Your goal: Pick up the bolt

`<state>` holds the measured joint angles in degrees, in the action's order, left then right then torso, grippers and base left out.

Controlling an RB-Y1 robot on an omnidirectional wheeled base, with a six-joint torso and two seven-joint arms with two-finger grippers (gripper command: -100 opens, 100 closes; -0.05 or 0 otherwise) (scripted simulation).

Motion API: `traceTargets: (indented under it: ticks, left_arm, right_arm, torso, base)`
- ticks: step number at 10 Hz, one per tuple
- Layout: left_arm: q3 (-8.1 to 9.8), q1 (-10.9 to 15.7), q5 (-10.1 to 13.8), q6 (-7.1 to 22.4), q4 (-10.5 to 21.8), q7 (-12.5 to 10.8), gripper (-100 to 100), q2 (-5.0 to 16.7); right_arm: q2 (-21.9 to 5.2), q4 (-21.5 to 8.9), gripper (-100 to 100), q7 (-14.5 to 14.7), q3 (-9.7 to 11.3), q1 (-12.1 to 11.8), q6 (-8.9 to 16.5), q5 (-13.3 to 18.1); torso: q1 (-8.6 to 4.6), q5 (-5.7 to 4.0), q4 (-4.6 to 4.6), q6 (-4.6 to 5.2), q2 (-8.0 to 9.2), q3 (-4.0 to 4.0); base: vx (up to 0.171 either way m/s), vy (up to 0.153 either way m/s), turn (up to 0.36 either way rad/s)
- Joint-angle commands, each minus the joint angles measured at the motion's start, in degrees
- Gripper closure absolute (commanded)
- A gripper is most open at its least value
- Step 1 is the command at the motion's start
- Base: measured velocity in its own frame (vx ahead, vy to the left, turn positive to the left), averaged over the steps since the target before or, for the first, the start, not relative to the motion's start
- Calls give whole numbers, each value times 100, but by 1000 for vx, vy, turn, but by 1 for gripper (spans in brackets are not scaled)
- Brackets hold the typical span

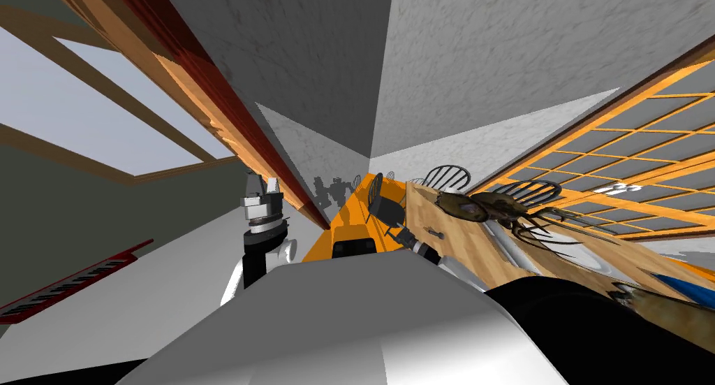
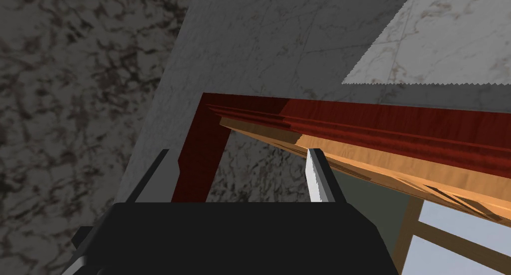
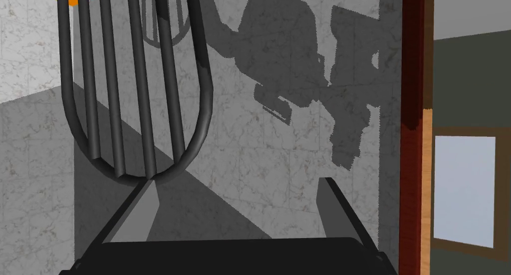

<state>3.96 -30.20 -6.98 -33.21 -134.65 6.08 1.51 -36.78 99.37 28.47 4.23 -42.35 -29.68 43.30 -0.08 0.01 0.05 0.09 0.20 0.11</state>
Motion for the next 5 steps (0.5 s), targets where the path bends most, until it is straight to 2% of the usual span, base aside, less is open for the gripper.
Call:
traceTargets:
  ticks: [1,2,3,4,5]
  left_arm:
    - [0,0,0,0,0,0,0,0]
    - [0,0,0,0,0,0,0,0]
    - [0,0,0,0,0,0,0,0]
    - [0,0,0,0,0,0,0,0]
    - [0,0,0,0,0,0,0,0]
  right_arm:
    - [-218,-219,-100,187,-28,-75,221,192]
    - [-362,-409,-100,391,-72,-169,353,342]
    - [-362,-446,-100,408,-72,-169,353,342]
    - [-497,-607,-100,626,-118,-261,489,484]
    - [-497,-670,-100,626,-118,-261,489,484]
  torso:
    - [0,0,0,0,0,0]
    - [-2,0,-1,-2,-3,-2]
    - [-11,-2,-3,-3,-13,-7]
    - [-11,-3,-3,0,-13,-8]
    - [-12,-3,-2,-2,-9,-5]
  base:
    - [47,-23,170]
    - [78,-53,246]
    - [66,-54,112]
    - [52,-53,181]
    - [33,-46,68]
